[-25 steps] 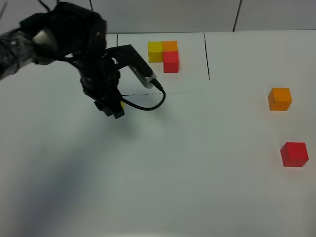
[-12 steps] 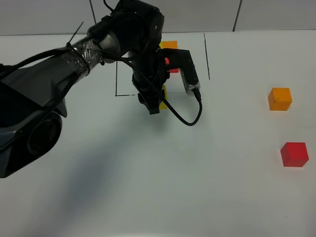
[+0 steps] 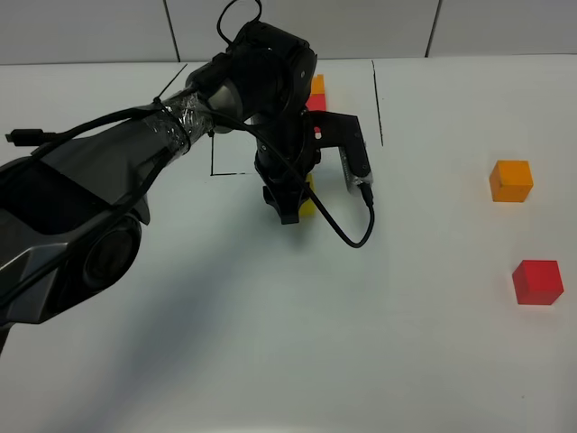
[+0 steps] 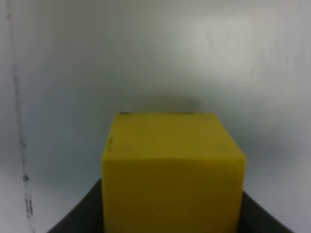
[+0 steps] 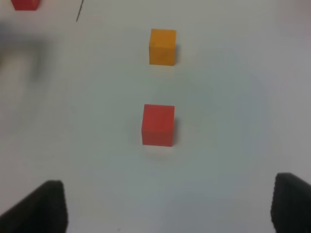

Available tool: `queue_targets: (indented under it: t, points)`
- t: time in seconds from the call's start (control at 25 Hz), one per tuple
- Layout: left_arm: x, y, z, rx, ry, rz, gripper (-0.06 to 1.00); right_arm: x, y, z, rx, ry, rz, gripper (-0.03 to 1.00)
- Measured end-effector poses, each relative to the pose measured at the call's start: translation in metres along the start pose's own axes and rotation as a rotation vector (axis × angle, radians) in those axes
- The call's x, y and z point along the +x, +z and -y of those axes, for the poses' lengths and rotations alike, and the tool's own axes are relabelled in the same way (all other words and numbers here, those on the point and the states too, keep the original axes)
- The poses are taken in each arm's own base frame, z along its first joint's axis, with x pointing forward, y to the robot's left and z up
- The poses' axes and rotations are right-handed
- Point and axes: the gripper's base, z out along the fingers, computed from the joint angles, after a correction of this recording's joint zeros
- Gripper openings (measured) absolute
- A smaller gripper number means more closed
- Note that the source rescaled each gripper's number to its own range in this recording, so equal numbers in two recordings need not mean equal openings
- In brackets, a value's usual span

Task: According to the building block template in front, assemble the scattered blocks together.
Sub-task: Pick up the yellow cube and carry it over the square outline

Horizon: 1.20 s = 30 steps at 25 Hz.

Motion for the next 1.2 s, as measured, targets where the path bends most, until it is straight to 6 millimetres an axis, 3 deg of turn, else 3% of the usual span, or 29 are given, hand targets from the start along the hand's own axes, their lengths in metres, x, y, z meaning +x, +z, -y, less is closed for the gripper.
queue_targets:
  t: [0.24,1.2]
  points:
    - [-0.008,0.012,0.007,0.016,0.030,-0.014,0.00,0.000,0.000,0.000,0.000,0.000,0.000,0.80]
    - [-0.010,0.012,0.006,-0.003,0.043,0.002,0.00,0.000,0.000,0.000,0.000,0.000,0.000,0.80]
